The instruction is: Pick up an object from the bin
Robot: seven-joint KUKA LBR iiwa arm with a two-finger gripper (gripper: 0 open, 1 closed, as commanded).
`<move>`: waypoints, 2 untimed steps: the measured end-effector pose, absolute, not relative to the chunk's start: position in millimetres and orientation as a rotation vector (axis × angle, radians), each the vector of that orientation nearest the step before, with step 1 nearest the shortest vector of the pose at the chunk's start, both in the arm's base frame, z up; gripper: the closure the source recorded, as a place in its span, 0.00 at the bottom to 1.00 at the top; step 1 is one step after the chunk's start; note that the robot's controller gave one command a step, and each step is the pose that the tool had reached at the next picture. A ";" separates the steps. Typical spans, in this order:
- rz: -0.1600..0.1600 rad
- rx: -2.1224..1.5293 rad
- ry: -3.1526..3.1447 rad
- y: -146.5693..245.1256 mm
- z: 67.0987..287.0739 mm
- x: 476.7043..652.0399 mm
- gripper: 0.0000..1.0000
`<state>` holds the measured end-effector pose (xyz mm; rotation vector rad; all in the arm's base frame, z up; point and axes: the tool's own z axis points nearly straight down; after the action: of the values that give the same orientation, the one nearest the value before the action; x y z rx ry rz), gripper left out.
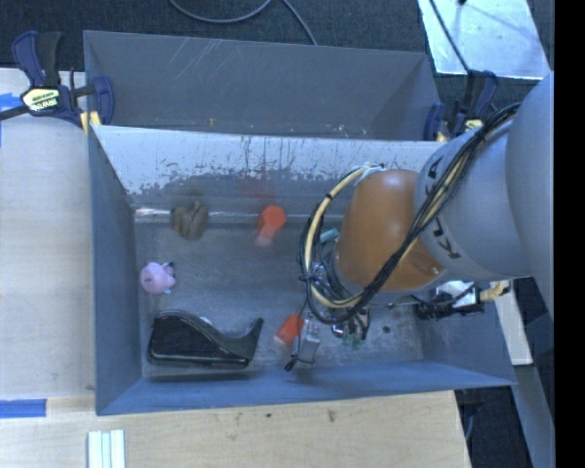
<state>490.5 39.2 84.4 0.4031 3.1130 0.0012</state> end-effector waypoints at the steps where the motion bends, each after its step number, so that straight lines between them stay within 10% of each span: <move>1: 0.004 0.461 3.093 25.1 72.1 486.9 1.00; 2: 0.004 0.461 3.093 25.1 72.1 486.9 1.00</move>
Offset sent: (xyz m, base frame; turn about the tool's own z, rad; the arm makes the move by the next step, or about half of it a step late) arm 0.0000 0.0000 0.0000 0.0000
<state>486.9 25.1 72.1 0.4614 3.0926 0.0040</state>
